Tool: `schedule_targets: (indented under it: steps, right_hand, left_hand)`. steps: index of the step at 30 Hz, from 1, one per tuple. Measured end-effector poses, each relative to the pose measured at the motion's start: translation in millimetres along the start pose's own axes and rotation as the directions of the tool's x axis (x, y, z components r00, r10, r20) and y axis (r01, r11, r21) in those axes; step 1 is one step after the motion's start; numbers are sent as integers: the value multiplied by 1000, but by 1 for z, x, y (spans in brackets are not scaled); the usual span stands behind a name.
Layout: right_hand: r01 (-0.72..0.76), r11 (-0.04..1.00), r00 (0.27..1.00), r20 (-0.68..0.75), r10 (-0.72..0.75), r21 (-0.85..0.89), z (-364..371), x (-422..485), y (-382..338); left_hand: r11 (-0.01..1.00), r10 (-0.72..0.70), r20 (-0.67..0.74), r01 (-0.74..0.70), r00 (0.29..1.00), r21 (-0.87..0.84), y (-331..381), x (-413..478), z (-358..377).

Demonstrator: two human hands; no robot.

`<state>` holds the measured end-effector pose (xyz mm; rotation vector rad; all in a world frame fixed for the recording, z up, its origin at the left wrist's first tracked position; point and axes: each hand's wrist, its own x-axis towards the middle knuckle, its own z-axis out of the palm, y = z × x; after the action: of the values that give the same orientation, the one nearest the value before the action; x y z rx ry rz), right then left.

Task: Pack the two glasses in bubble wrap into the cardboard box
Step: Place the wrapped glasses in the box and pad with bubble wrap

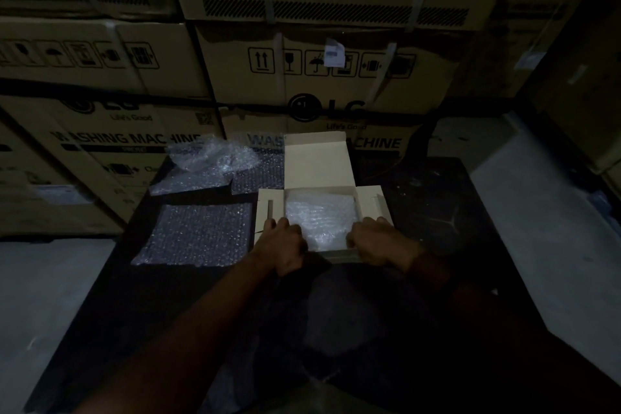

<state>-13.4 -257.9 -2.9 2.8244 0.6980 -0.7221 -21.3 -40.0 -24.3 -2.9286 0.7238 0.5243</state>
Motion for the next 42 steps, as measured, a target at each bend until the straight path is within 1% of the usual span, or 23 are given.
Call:
schedule_targets:
  steps: [4,7,10,13,18,20,22,23,27,30,32,34,39,42]
  right_hand:
    - [-15,998,1000,3,15,-57,2,-1,-5]
    - [-34,998,999,-15,33,-53,-2,-4,-5]
    - [-37,999,999,-15,36,-26,-4,-7,-5]
    - [-17,998,1000,-20,15,-68,0,-3,-5]
    - [-40,996,999,12,41,-79,-4,-4,-6]
    - [-37,997,999,16,38,-63,-5,-4,-4]
    - [-30,1000,999,13,30,6,-3,1,-1]
    - [-27,999,1000,-7,27,33,-1,4,-2]
    - [-16,999,1000,-20,17,41,6,7,-9]
    - [-19,999,999,32,18,42,1,9,-7]
    - [-39,994,997,65,33,97,-1,9,-2]
    - [-44,989,998,45,38,142,0,8,3]
    - [-28,993,997,72,20,115,-1,8,-1]
    - [16,994,999,44,-21,104,3,13,-2]
  left_hand:
    - [999,-28,23,27,999,23,2,1,-1]
    - [999,-42,12,42,999,21,1,4,1]
    - [999,-25,17,25,1000,45,2,2,1]
    - [996,-25,46,22,999,81,6,1,-2]
    - [993,-54,68,47,996,105,13,3,-9]
    - [996,-42,38,38,998,85,13,3,-10]
    - [998,-23,-27,24,999,53,11,4,-8]
    - [999,-9,-37,11,999,52,10,4,-7]
    - [998,19,32,-20,999,56,12,4,2]
    - [998,51,35,-52,998,28,10,4,-5]
    - [997,78,-12,-78,997,-4,6,4,-6]
    - [997,76,-70,-77,995,-12,1,4,-2]
    - [996,80,-113,-76,990,37,0,2,5]
    - [997,61,-104,-56,993,52,0,0,1]
